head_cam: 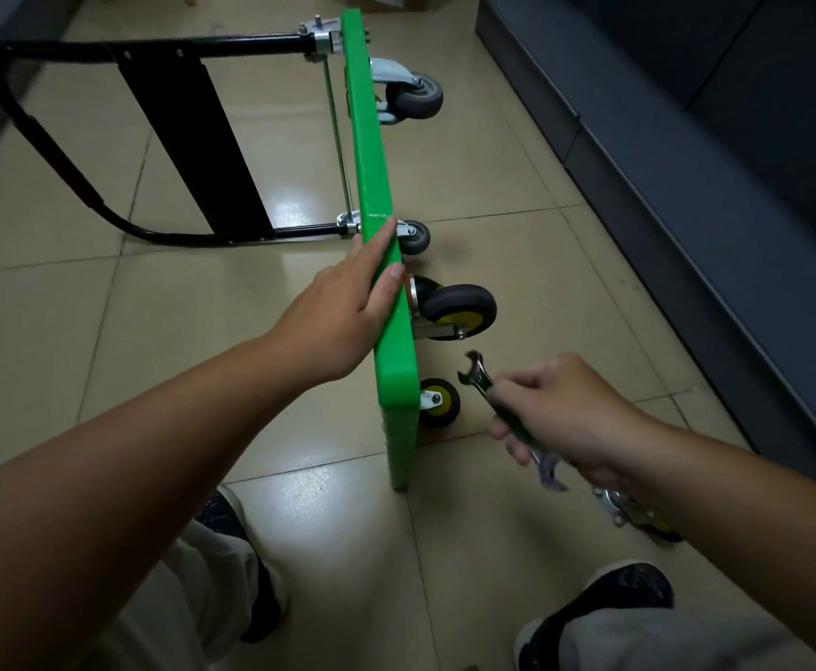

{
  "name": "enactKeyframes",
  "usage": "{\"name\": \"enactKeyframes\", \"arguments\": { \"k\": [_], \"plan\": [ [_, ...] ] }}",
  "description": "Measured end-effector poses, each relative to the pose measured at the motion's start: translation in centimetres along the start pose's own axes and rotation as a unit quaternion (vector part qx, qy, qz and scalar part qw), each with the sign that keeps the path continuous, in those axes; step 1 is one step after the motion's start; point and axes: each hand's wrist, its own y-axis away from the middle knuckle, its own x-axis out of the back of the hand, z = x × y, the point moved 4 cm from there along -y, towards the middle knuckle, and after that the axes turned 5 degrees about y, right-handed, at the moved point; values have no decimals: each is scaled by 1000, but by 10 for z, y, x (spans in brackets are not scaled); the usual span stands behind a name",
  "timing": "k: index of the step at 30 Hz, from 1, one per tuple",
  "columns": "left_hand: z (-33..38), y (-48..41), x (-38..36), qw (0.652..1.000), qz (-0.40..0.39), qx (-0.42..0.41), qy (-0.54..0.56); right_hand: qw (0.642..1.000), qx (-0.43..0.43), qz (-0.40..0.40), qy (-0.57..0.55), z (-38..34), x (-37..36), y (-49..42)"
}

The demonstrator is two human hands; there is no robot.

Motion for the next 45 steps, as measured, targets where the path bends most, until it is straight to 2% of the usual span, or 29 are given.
{"name": "enactKeyframes", "arguments": {
  "k": [5, 13, 19, 23, 26, 29, 31, 34, 37, 41, 45],
  "plan": [
    [-1, 0, 1, 1000, 2, 3, 2, 999, 52, 3, 15, -57, -10, -9],
    [0, -1, 1, 1000, 13, 0, -12, 994, 47, -94, -31, -71, -29, -15],
    [-2, -1, 0, 1000, 12, 3, -10, 990, 131, -48, 7, -36, -43, -9],
    [-4, -1, 1, 1000, 6, 2, -11, 973, 217, 45, 59, -8, -55, -27],
    [-2, -2, 1, 1000, 3, 3, -16, 960, 240, 103, 96, -2, -59, -39],
    [0, -1, 2, 1000, 1, 6, -23, 950, 260, 97, 141, -1, -59, -41],
    [0, -2, 4, 999, -1, 13, -38, 956, 237, 52, 164, 3, -51, -33],
    [-1, -2, 8, 999, 6, 20, -49, 976, 126, -8, 178, 21, -30, -11],
    [-2, -2, 11, 999, 14, 17, -40, 989, 35, -38, 142, 30, -11, 12],
    [-2, -2, 9, 999, 16, 18, -41, 982, 89, 30, 167, 2, -7, 17],
    [0, -1, 7, 998, 21, 13, -55, 975, 140, 65, 160, -29, -17, 7]
  ]
}}
